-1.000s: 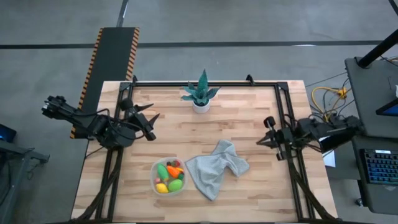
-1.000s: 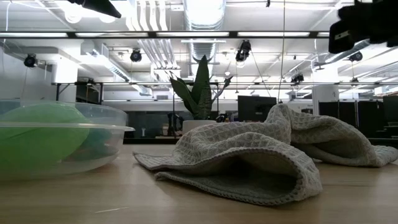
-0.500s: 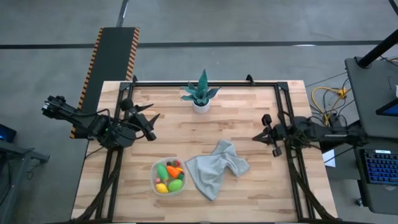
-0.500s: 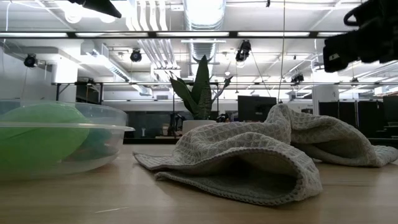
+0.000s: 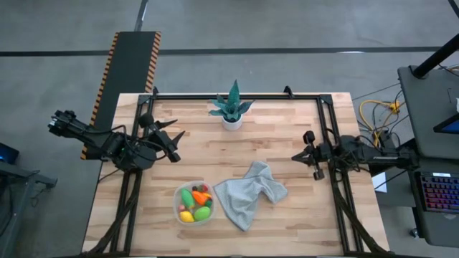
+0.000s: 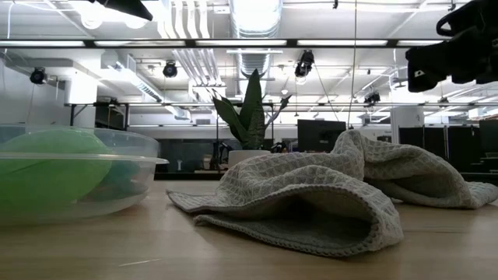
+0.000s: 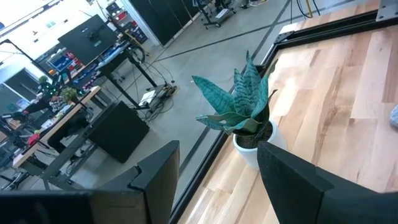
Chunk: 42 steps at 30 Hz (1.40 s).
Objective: Pick and placing Produce into tupperware
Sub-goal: Return to Home Position
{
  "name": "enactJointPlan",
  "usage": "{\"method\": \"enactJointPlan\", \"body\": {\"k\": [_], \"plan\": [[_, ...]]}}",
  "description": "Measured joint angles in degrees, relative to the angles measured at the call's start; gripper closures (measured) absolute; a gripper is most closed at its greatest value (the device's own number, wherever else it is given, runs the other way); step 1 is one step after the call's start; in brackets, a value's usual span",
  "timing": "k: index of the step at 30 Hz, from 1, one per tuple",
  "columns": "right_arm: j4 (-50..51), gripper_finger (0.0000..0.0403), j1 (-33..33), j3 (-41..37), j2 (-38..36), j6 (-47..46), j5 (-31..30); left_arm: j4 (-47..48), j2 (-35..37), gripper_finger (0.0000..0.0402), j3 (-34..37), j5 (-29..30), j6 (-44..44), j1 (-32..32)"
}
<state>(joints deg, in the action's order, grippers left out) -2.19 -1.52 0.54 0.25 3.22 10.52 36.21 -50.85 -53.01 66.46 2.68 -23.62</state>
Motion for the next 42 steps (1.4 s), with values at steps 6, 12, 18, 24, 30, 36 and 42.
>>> {"method": "enactJointPlan", "body": {"k": [6, 12, 18, 24, 30, 36, 42], "plan": [[0.1, 0.0394, 0.0, 0.0, 1.2, -0.3, -0.1, -1.1, 0.0, 0.0201, 0.0, -0.6, 0.0, 0.0], [0.2, 0.0394, 0.0, 0.0, 1.3, -1.2, -1.2, -4.7, 0.7, 0.0224, 0.0, -13.4, -0.3, 0.0], [0.3, 0.0394, 0.0, 0.0, 1.4, -1.4, -1.7, -13.1, 5.8, 0.0360, 1.6, -37.2, -6.6, 0.5], [0.2, 0.0394, 0.0, 0.0, 1.4, -1.4, -3.3, -26.4, 13.1, 0.0397, 9.8, -55.6, -16.2, 6.0], [0.2, 0.0394, 0.0, 0.0, 1.4, -2.1, -4.2, -24.4, 21.1, 0.0401, 15.6, -60.4, -16.0, 17.8], [0.2, 0.0394, 0.0, 0.0, 1.4, -2.1, -4.6, -22.9, 33.6, 0.0401, 22.3, -63.6, -13.6, 23.3], [0.3, 0.0394, 0.0, 0.0, 1.5, -2.2, -4.7, -23.5, 46.6, 0.0402, 31.7, -63.2, -12.1, 23.3]]}}
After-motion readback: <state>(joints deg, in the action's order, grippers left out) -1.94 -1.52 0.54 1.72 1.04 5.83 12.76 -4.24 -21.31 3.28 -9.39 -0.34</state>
